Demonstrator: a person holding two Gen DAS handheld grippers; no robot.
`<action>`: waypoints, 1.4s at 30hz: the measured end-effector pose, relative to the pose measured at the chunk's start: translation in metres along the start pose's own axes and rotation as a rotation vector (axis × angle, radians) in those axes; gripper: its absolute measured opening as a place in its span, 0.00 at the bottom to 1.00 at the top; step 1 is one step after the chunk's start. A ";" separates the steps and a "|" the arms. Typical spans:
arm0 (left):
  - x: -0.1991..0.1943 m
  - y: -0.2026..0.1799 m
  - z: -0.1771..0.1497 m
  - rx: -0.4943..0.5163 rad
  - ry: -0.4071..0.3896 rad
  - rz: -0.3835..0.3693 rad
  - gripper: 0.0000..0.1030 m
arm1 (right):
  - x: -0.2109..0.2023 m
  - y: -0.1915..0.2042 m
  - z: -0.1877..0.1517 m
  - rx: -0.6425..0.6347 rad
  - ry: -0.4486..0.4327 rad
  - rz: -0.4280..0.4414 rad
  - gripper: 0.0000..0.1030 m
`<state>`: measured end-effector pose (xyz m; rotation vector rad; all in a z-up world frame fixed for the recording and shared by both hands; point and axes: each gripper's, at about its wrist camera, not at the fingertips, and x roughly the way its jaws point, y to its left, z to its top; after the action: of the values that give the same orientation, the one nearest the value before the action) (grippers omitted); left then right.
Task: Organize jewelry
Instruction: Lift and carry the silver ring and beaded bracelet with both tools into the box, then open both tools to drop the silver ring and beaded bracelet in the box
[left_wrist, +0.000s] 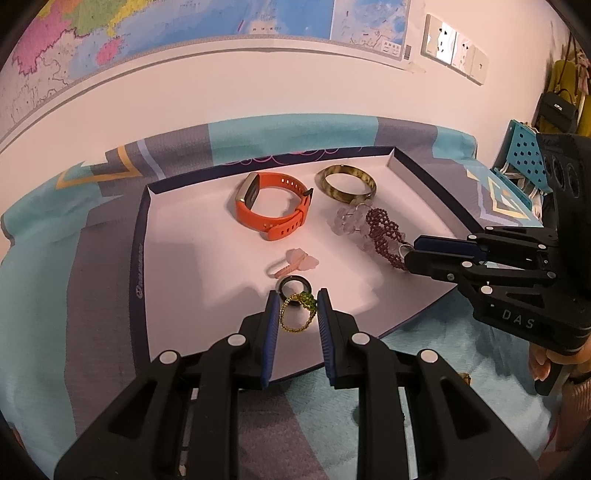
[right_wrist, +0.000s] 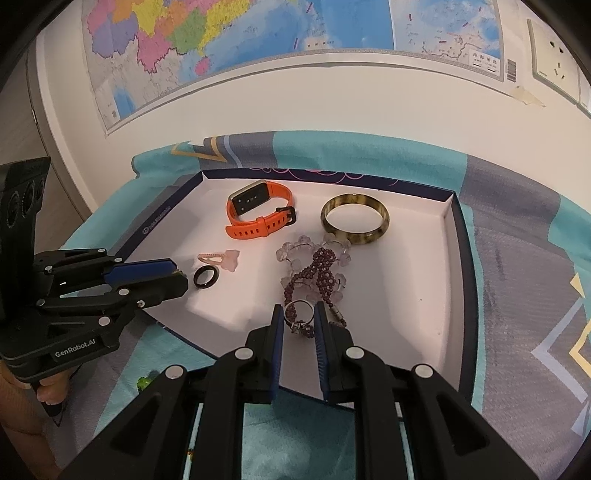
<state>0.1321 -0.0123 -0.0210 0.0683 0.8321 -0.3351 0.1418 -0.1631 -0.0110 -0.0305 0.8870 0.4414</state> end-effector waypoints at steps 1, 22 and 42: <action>0.001 0.000 0.000 -0.003 0.003 -0.002 0.21 | 0.001 0.000 0.000 0.001 0.009 -0.002 0.14; 0.008 -0.002 0.000 -0.010 0.025 -0.009 0.23 | 0.009 -0.002 0.002 0.017 0.026 -0.033 0.16; -0.058 -0.006 -0.024 0.025 -0.100 -0.034 0.42 | -0.053 0.005 -0.023 0.018 -0.060 0.054 0.30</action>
<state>0.0764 0.0017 0.0061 0.0606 0.7311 -0.3776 0.0936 -0.1830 0.0154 0.0234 0.8340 0.4823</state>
